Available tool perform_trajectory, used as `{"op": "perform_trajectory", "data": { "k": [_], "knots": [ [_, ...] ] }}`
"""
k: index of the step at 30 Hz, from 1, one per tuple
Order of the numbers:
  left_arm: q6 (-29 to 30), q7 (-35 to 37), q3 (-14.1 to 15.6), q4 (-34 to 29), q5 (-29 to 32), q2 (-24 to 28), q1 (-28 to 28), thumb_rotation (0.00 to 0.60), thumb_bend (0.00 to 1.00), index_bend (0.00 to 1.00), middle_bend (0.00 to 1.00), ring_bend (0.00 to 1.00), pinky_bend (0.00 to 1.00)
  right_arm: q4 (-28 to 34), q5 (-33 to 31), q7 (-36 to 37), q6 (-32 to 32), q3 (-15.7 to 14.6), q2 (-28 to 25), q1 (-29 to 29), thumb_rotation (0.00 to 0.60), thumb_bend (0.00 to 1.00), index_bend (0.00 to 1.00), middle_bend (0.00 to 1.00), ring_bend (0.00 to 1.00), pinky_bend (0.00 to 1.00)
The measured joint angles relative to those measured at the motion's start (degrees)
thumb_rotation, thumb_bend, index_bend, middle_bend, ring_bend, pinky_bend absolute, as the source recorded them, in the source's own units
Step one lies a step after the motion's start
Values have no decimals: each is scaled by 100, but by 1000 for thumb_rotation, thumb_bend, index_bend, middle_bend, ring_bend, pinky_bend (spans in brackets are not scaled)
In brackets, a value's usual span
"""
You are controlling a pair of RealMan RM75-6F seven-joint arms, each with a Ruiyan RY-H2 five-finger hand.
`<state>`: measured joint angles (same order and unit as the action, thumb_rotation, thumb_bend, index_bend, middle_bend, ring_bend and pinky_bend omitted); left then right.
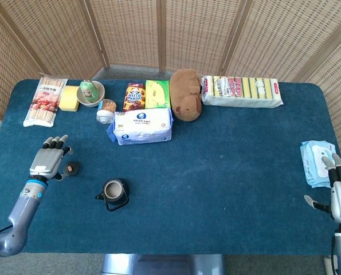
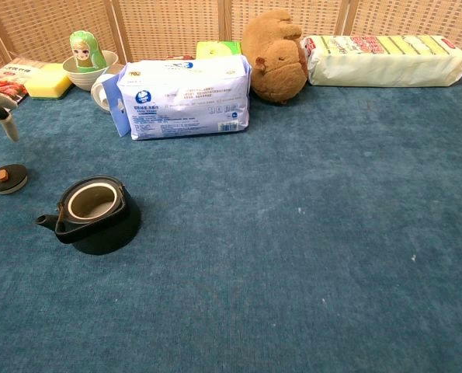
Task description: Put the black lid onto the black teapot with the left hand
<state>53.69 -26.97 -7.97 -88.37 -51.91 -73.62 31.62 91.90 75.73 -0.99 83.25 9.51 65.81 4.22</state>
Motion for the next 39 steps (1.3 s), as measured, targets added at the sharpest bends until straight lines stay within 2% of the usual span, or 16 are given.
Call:
{"op": "perform_trajectory", "data": {
  "k": [14, 39],
  "knots": [
    [13, -249, 230, -44, 310, 12, 116, 600, 159, 318, 0, 0, 29, 1, -29, 47, 20, 12, -10, -6, 600, 8, 80, 0, 0, 0],
    [23, -536, 356, 212, 690, -322, 407, 600, 159, 318, 0, 0, 28, -5, -82, 97, -18, 19, -40, 2, 600, 9, 81, 0, 0, 0]
  ]
}}
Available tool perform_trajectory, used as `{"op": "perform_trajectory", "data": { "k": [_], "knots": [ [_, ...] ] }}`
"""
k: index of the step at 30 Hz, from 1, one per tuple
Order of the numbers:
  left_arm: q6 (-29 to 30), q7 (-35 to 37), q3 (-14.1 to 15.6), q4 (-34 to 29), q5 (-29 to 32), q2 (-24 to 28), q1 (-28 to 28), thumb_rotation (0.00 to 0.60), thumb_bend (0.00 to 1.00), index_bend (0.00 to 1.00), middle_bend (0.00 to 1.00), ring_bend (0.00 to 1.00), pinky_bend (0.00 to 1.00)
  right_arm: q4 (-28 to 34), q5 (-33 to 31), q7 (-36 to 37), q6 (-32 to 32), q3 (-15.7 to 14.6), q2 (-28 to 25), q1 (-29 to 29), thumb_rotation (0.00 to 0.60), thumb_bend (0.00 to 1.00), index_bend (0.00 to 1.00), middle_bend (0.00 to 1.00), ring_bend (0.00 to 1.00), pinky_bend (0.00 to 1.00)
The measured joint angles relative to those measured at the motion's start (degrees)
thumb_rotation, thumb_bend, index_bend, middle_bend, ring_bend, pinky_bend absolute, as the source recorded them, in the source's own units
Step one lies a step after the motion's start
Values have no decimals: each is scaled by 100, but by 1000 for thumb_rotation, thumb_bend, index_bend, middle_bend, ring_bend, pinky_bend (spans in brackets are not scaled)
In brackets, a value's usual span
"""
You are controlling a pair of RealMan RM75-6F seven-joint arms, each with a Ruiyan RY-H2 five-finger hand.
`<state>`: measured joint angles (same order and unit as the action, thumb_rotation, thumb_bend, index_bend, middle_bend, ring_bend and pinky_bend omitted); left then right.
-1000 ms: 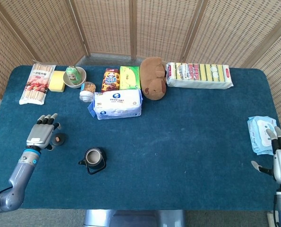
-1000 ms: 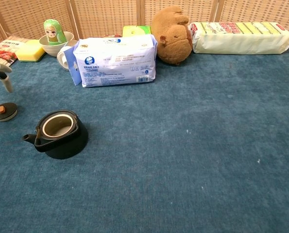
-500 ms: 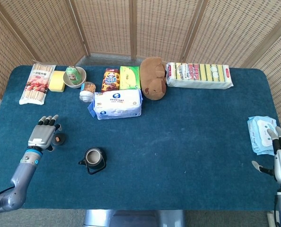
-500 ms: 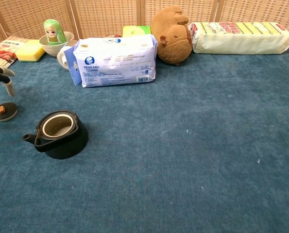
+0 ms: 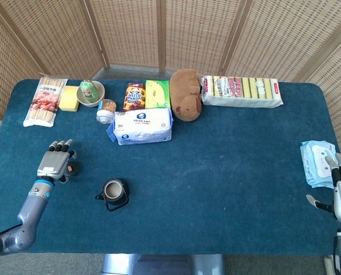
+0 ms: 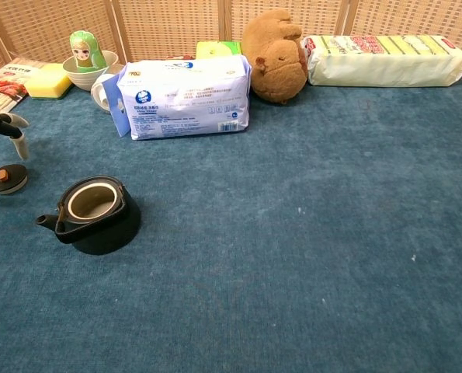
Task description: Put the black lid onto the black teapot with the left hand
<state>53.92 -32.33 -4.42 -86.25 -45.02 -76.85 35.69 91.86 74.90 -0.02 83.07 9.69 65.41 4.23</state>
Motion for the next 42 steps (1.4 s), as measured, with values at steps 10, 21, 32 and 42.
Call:
{"op": "perform_trajectory", "data": {
  "k": [10, 21, 32, 42],
  "knots": [
    [118, -42, 51, 42, -3, -81, 25, 600, 162, 317, 0, 0, 29, 26, 8, 35, 22, 2, -22, -10, 600, 10, 81, 0, 0, 0],
    [174, -235, 75, 53, 188, -195, 103, 600, 230, 317, 0, 0, 29, 100, 1, 199, -50, -12, -109, -15, 600, 11, 81, 0, 0, 0],
    [249, -479, 147, 15, 351, -238, 159, 600, 235, 398, 0, 0, 28, 110, -17, 253, -57, 2, -138, -18, 600, 12, 81, 0, 0, 0],
    [310, -443, 145, -40, 345, -220, 155, 600, 240, 415, 0, 0, 29, 129, 7, 307, -56, -9, -155, -23, 600, 12, 80, 0, 0, 0]
  ]
}}
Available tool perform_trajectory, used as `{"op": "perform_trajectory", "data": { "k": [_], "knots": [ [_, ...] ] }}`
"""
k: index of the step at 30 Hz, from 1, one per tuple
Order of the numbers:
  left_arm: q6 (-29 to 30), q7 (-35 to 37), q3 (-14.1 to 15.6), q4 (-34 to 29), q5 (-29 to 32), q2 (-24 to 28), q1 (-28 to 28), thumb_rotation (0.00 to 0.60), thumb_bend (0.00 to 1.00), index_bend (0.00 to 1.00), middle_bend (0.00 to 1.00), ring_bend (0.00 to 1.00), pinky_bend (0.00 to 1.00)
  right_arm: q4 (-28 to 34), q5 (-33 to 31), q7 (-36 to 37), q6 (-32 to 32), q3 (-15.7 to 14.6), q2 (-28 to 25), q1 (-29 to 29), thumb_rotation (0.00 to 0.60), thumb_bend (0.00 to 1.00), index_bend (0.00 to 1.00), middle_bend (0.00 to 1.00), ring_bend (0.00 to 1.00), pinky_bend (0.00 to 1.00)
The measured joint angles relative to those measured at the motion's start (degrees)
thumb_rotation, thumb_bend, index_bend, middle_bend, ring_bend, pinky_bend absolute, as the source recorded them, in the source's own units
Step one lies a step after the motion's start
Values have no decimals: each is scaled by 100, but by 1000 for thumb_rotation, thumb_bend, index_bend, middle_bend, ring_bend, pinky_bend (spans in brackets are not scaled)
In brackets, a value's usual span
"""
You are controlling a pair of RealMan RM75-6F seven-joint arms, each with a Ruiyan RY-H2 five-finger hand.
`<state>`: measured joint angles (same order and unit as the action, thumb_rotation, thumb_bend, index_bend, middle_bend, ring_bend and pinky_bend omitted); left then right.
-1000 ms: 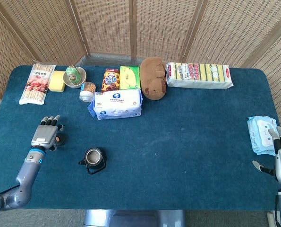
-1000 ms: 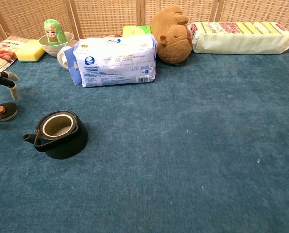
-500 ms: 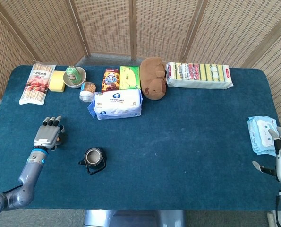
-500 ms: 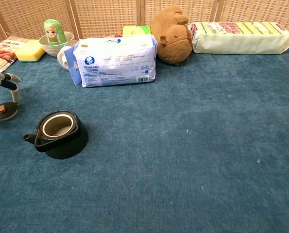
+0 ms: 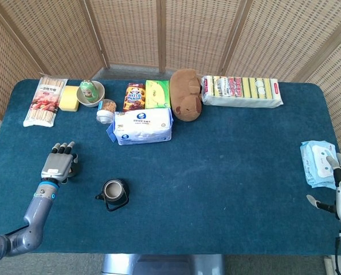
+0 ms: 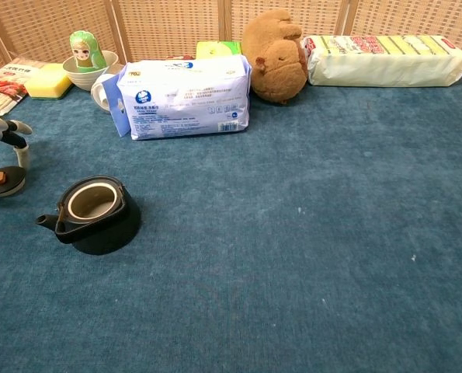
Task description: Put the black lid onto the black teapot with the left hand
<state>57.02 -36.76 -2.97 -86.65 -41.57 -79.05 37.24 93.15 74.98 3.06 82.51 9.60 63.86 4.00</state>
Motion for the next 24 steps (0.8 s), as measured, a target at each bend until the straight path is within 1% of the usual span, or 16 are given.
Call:
{"op": "perform_trajectory", "data": {
  "k": [7, 13, 16, 24],
  "knots": [
    [130, 105, -68, -291, -149, 221, -20, 600, 240, 415, 0, 0, 28, 3, -9, -2, -21, -6, -2, 5, 600, 14, 80, 0, 0, 0],
    [269, 79, -78, -689, -435, 468, -5, 600, 240, 415, 0, 0, 28, -3, -25, -14, -53, -15, 5, 15, 600, 14, 81, 0, 0, 0],
    [235, 120, -78, -891, -672, 562, 31, 600, 241, 415, 0, 0, 29, -9, -35, -32, -62, -16, 13, 21, 600, 15, 81, 0, 0, 0],
    [33, 184, -42, -1306, -1668, 790, 247, 600, 242, 415, 0, 0, 28, -21, -65, -89, -90, -21, 41, 36, 600, 16, 80, 0, 0, 0]
  ]
}}
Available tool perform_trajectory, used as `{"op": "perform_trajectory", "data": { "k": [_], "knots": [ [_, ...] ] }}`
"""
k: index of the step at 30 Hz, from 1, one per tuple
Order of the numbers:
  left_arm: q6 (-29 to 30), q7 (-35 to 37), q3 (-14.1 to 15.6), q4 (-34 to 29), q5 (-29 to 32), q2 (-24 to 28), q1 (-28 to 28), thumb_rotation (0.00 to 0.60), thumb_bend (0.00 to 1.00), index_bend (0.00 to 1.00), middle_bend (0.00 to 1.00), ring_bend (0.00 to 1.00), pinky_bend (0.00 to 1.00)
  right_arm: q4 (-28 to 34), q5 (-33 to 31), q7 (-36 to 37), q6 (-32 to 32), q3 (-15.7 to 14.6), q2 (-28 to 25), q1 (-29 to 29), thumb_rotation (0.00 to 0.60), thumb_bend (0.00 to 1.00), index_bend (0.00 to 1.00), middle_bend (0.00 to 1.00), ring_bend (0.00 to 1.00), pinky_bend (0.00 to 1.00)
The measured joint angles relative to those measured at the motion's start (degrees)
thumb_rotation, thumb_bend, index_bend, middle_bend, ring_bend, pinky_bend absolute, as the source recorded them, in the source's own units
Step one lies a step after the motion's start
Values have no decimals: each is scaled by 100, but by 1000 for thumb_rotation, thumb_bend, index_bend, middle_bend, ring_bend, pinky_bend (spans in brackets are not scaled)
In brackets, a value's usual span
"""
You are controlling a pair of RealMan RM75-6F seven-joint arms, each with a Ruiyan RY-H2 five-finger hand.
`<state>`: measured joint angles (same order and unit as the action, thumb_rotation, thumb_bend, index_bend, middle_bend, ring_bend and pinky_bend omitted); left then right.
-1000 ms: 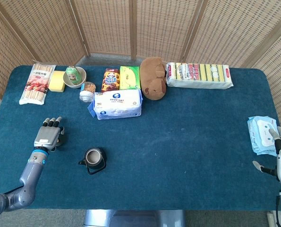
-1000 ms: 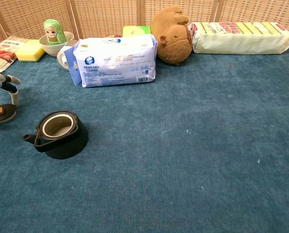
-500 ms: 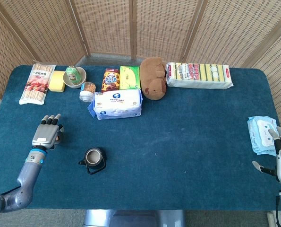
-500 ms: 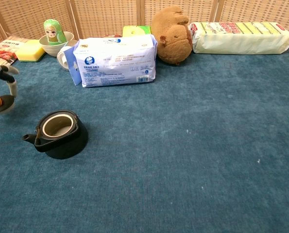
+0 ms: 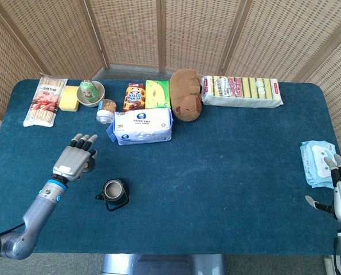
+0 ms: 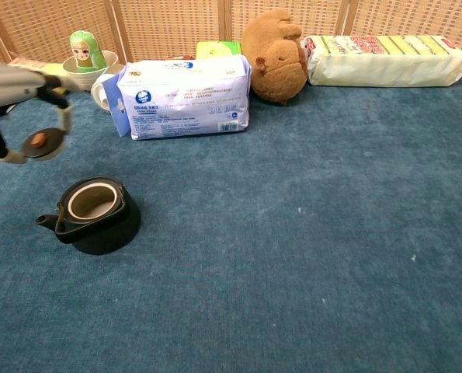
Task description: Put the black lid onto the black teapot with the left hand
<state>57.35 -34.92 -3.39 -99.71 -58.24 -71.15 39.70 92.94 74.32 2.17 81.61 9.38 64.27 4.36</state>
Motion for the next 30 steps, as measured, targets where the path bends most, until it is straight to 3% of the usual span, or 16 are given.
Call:
{"op": "perform_trajectory", "data": {
  "k": [6, 15, 30],
  "knots": [
    [-89, -413, 19, -428, -311, 82, 256, 600, 242, 415, 0, 0, 28, -9, -35, 10, -14, 18, -5, 7, 600, 16, 81, 0, 0, 0],
    [-30, -994, 78, -1013, -270, 81, 446, 600, 241, 415, 0, 0, 29, -38, -72, -41, -33, 27, 5, 21, 600, 16, 81, 0, 0, 0],
    [219, -1447, 456, -1271, -335, -223, 386, 600, 242, 415, 0, 0, 29, -44, -15, -113, 24, 3, 54, 21, 600, 17, 81, 0, 0, 0]
  ]
}}
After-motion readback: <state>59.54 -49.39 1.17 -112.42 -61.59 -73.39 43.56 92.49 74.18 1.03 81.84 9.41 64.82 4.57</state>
